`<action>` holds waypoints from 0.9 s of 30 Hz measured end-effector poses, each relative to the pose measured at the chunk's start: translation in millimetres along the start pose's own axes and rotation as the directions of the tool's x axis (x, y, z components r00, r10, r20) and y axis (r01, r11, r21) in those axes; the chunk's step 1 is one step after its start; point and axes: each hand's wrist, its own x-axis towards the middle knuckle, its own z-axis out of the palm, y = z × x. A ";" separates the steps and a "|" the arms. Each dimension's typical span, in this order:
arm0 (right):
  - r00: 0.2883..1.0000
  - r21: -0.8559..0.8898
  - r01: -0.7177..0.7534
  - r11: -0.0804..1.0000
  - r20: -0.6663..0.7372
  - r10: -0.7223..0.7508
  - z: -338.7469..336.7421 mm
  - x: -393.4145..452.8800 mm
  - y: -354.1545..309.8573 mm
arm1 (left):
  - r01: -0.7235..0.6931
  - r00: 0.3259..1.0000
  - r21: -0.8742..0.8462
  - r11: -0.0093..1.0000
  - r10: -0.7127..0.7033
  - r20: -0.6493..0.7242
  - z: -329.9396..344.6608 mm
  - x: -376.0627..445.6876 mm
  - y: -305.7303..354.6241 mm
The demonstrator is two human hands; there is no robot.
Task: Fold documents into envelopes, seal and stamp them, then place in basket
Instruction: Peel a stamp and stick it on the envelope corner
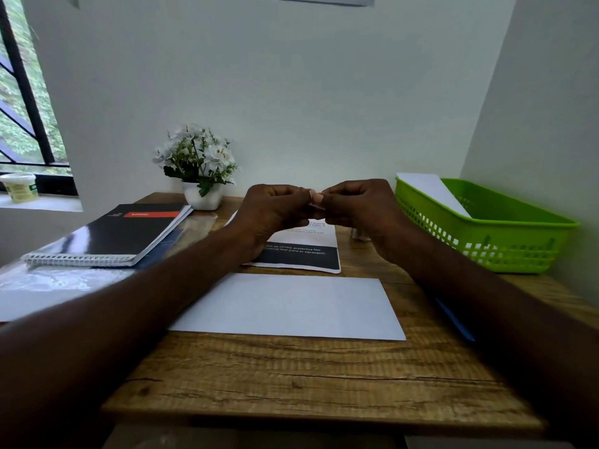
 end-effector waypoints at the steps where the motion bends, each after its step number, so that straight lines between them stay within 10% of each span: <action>1: 1.000 0.008 -0.003 1.000 -0.001 0.003 0.0 -0.3 -0.5 | 0.000 1.000 -0.010 1.000 0.000 -0.009 0.9 -0.7 0.5; 27: 0.983 0.063 -0.176 0.982 0.057 0.172 -7.2 -2.7 -6.8 | -0.028 0.998 -0.012 1.000 0.029 0.051 4.9 1.9 0.9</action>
